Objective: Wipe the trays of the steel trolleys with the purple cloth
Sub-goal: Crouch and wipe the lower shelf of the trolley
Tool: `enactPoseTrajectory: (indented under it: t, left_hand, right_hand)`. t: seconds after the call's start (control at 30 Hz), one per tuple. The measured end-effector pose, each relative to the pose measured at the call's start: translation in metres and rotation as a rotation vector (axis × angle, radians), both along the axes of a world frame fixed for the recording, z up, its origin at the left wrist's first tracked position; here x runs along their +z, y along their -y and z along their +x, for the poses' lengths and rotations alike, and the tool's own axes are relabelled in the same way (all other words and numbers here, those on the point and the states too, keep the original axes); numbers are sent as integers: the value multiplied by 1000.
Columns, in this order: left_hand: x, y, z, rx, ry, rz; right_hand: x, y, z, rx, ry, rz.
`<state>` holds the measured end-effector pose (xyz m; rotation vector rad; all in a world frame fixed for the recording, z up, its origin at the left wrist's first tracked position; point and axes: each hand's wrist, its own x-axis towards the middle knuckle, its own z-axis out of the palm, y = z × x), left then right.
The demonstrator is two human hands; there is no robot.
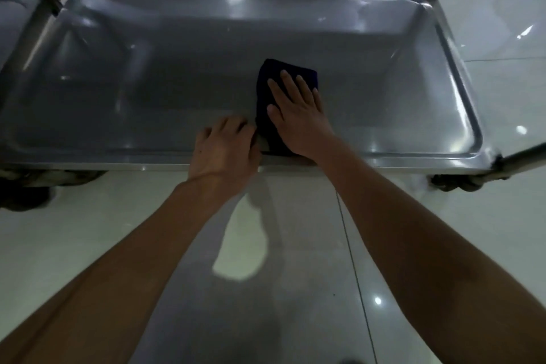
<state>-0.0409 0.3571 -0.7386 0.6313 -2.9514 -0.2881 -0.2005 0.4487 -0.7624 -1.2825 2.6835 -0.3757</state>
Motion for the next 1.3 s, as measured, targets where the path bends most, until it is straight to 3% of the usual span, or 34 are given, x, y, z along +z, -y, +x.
enactPoseTrajectory:
  t: [0.3,0.57,0.7,0.9,1.07,1.3]
  left_hand:
    - [0,-88,-92,-159,-25,10]
    - [-7,-143,-147,-213,-40,-6]
    - [-13,-137,-146,-234,-80,-30]
    - [-6,-113,-140,-241,-129,106]
    - [-4,-48,-98,-75,-124,-4]
    - [2,33,-25,159,-10,-83]
  right_hand:
    - [3,-125,-80,-223,26,25]
    - [7,-220,-132,-396,-75,129]
    - [5,-209,-134,-438,-67,96]
    - [3,-178,-141,-373,-73,161]
    - [4,-125,-127,-326,10,42]
    - [4,9,-70,-77,39,40]
